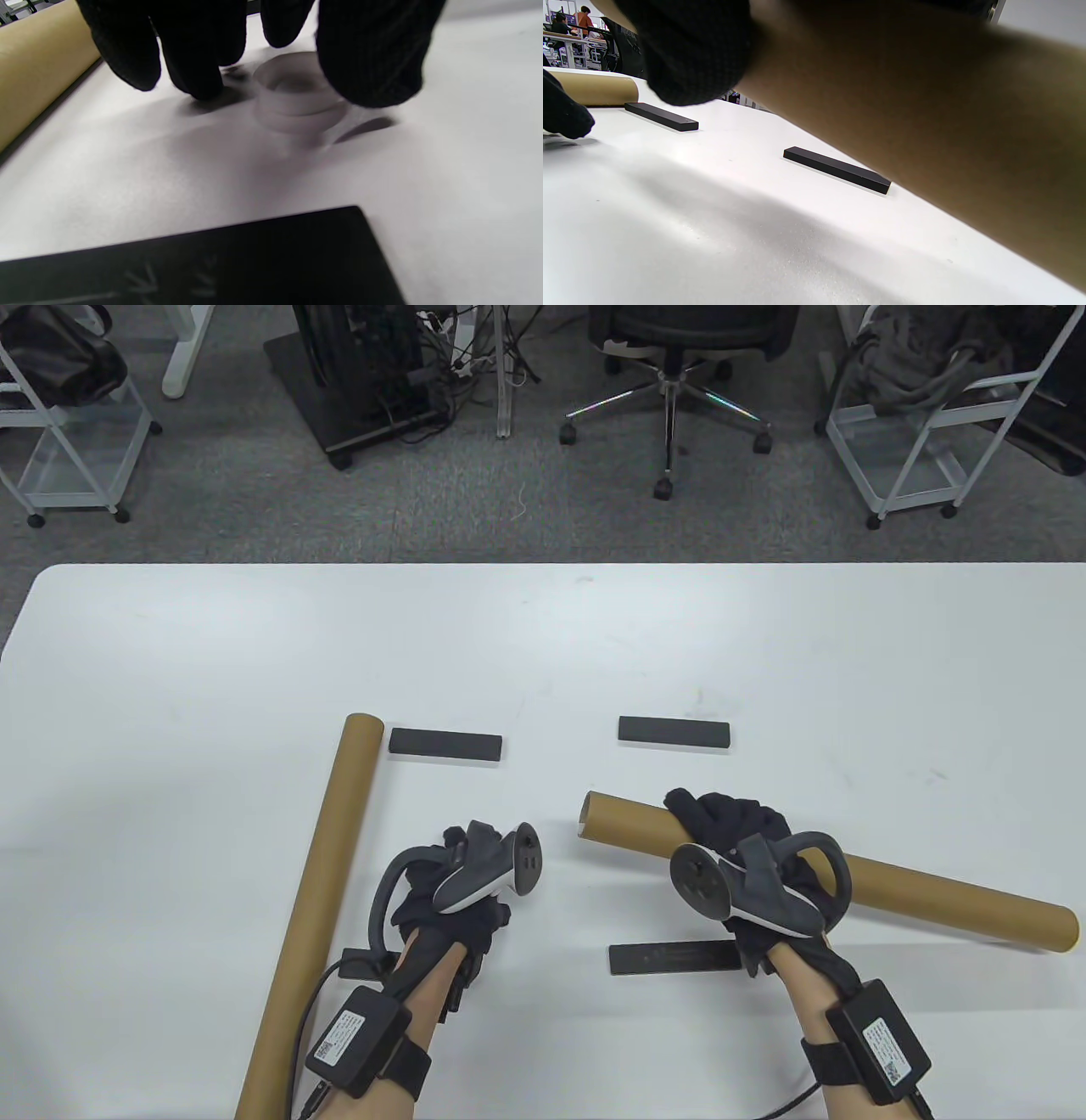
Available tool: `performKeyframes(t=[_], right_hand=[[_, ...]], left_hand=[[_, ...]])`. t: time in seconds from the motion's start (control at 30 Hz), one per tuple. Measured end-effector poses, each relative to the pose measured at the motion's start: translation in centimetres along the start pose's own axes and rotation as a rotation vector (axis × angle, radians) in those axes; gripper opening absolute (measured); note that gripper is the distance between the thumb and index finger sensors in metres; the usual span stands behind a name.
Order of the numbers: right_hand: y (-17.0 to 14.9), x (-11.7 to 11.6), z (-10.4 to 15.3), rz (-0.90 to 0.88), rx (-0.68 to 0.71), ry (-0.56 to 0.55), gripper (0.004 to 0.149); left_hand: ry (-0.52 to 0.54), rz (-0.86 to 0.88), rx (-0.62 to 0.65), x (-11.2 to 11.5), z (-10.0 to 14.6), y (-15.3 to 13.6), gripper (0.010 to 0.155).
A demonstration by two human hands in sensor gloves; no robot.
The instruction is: Roll up posters and store in mailing tubes
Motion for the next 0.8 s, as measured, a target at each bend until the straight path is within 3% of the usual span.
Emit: performKeyframes(t=[0.33,0.57,0.67,0.8], right_hand=[[0.0,-0.1,-0.1,-0.003,0.006,0.008,0.081],[0.1,-0.2,0.0,0.006,0.008,0.016,0.081],[0.3,-0.2,0.0,0.007,0.014,0.019,0.081],[0.5,-0.1,0.0,0.011,0.02,0.013,0.081]], left_hand=[[0.072,-0.096,0.052,0.0,-0.1,0.9,0.076],[0.059,-0.071,0.078,-0.1,-0.1,0.7,0.072],[0.092,0.037,0.097,-0.6,0.2,0.0,0.071],[0.229,0.307,0.147,-1.9,1.0,-1.7,0.071]])
Point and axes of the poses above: the tracker on the back of each hand, its own y axis roughly to the thumb side, its own z axis roughly from the fingertips to the wrist, x = y × z, the point moved 2 cm from there along -z, roughly from the wrist to the fingertips, and after that the axes turned 10 degrees about x, right-handed, at the moved point
